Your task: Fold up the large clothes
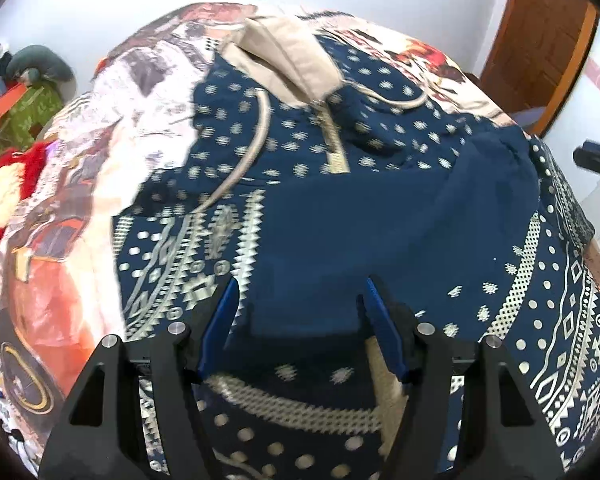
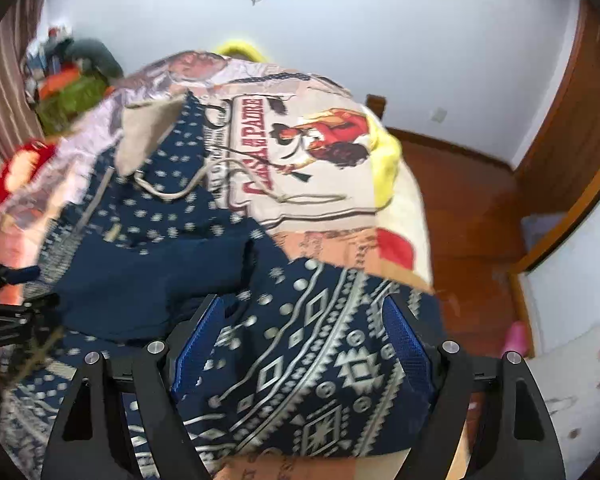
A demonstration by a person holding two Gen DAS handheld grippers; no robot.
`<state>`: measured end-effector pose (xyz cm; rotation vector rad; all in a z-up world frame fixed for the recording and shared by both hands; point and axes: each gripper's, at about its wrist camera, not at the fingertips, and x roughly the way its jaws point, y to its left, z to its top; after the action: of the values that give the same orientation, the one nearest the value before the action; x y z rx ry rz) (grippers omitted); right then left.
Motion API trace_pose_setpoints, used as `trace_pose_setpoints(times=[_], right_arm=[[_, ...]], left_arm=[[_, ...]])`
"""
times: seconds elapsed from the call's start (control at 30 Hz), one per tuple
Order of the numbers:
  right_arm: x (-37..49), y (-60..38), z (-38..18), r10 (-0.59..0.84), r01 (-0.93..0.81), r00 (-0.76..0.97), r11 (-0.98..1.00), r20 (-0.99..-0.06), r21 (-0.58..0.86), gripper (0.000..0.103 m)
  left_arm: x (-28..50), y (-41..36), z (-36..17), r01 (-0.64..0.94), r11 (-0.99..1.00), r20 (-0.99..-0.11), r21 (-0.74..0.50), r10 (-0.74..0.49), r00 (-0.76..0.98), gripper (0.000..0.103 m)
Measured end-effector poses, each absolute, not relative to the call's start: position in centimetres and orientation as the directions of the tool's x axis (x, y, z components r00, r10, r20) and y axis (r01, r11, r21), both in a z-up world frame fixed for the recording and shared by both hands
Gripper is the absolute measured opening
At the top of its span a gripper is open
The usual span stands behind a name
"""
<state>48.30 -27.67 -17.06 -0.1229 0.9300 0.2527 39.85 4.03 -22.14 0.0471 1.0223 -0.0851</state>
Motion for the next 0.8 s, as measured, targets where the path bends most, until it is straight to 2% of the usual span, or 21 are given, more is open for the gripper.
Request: trace_pose_setpoints(times=[0.17,0.27,0.3,0.47,0.6,0.7,0.8], right_arm=[[48.9,-25.9,-18.7,0.245,-0.295,0.530,0.951,-0.812,0.094,0.078],[50.6,-24.7,-20.0,0.303,-0.291,0.495,0.941,-0.814,0.174,0.069],[51.1,-24.4,-20.3,0.318,-0.286,0.486,0.938,-0.814,0.195,0.065],[53.2,-23.3,-22.0,0.333,-0.271,0.458,0.935,-0.824,0.228,0.057],[53.9,-23.0,-23.7,0.355,-0.249,0.411,0.930,-0.840,0.271,0.040],[53.3,-22.7,-23.4,0.358,-0.274,0.416,0.926,-0.836,0.260,0.024],[52.3,-22.7,-22.2,0.352,-0.293,0.437,0.926,-0.828,0.239,0.019]], left_arm=[[39.5,7.6,-21.4,-0.001,0.999,-0.838,0.045,0.038,0.545,0.065],[39.8,10.4,-22.1,-0.071,0.996,-0.846,0.054,0.083,0.527,0.067],[39.9,11.3,-22.5,-0.087,0.995,-0.851,0.047,0.086,0.518,0.068],[40.8,14.6,-25.7,-0.146,0.988,-0.897,-0.053,0.017,0.442,0.068],[41.2,14.9,-28.6,-0.148,0.987,-0.919,-0.068,-0.004,0.395,0.068],[41.1,14.6,-28.9,-0.152,0.987,-0.906,-0.043,0.026,0.423,0.073],[41.2,14.5,-29.0,-0.146,0.989,-0.904,-0.019,0.045,0.424,0.074]])
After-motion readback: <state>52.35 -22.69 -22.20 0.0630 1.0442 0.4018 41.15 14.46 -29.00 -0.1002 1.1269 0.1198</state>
